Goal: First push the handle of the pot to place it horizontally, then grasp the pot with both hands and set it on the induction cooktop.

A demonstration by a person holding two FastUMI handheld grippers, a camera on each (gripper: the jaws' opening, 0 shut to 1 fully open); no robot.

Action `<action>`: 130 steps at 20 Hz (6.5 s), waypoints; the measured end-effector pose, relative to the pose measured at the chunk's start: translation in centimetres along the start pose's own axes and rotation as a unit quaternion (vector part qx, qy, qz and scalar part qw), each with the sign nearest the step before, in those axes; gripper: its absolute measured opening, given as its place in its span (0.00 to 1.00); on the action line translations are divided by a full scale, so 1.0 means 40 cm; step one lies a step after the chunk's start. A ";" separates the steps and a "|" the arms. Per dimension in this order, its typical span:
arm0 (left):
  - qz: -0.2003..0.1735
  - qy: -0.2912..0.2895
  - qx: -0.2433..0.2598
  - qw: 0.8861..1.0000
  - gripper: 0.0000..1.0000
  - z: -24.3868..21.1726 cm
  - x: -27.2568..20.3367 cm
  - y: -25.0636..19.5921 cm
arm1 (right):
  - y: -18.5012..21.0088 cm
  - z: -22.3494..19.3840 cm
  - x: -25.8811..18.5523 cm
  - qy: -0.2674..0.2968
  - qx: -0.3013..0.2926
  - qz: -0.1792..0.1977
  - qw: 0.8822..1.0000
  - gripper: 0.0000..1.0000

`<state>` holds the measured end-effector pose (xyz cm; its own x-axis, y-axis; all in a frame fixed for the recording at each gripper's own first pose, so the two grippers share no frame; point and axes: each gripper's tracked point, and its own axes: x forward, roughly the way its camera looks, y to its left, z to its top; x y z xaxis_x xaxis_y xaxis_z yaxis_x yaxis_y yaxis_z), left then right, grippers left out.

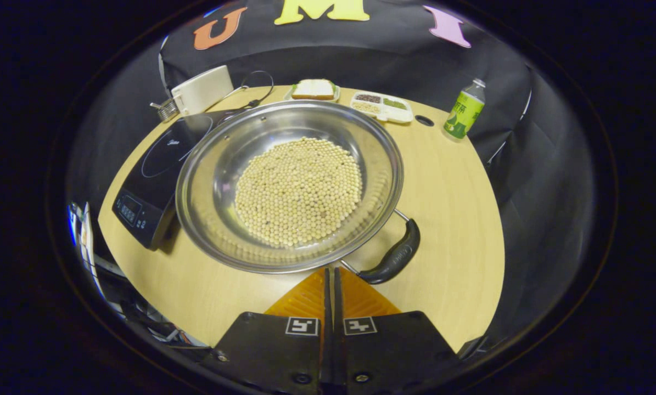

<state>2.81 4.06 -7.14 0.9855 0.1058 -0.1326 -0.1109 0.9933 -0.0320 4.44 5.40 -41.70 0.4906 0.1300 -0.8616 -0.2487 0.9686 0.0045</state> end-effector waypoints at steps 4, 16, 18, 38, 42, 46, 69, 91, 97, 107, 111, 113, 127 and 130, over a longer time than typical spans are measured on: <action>0.007 0.004 0.002 1.000 0.96 -0.006 0.005 -0.019 | -0.054 0.021 0.019 0.004 -0.017 -0.006 1.000 0.04; 0.058 0.021 0.002 0.998 0.96 -0.025 -0.001 -0.042 | -0.175 0.110 0.068 0.013 -0.112 -0.003 0.994 0.04; 0.068 0.025 0.001 0.997 0.96 -0.032 0.000 -0.047 | -0.195 0.126 0.076 0.012 -0.117 0.000 0.993 0.01; 0.027 0.041 -0.005 0.999 0.96 -0.108 0.089 -0.124 | -0.295 0.158 -0.070 -0.098 -0.052 -0.039 0.993 0.68; -0.001 0.063 0.010 0.998 0.96 -0.180 0.119 -0.142 | -0.294 0.157 -0.119 -0.125 -0.016 -0.044 0.991 0.87; -0.040 0.108 0.009 0.993 0.96 -0.298 0.150 -0.181 | -0.281 0.175 -0.115 -0.132 0.025 -0.038 0.990 0.84; -0.045 0.306 -0.013 0.951 0.96 -0.771 0.310 -0.340 | -0.272 0.284 0.165 -0.083 0.032 -0.021 0.996 0.87; -0.049 0.384 -0.021 0.922 0.48 -0.782 0.301 -0.345 | -0.277 0.269 0.153 -0.025 0.084 -0.024 0.996 0.55; -0.057 0.364 -0.009 0.930 0.59 -0.725 0.304 -0.326 | -0.253 0.278 0.100 -0.042 0.094 -0.027 0.994 0.55; -0.054 0.336 -0.009 0.940 0.59 -0.621 0.304 -0.198 | -0.127 0.352 0.006 -0.068 0.090 -0.025 0.993 0.55; -0.045 0.324 -0.004 0.945 0.59 -0.582 0.305 -0.124 | -0.053 0.384 -0.017 -0.077 0.086 -0.016 0.993 0.55; -0.041 0.320 0.001 0.947 0.59 -0.568 0.303 -0.081 | -0.010 0.397 -0.022 -0.078 0.085 -0.010 0.993 0.55; -0.011 0.311 0.020 0.950 0.59 -0.545 0.317 0.214 | 0.293 0.466 -0.004 -0.075 0.083 0.016 0.994 0.55; -0.007 0.317 0.018 0.948 0.59 -0.560 0.330 0.264 | 0.345 0.476 0.012 -0.070 0.081 0.017 0.994 0.55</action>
<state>11.79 14.90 -31.44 0.7104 0.0540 -0.7017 -0.0822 0.9966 -0.0065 17.16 22.88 -32.39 0.5982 0.1803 -0.7808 -0.1353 0.9831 0.1234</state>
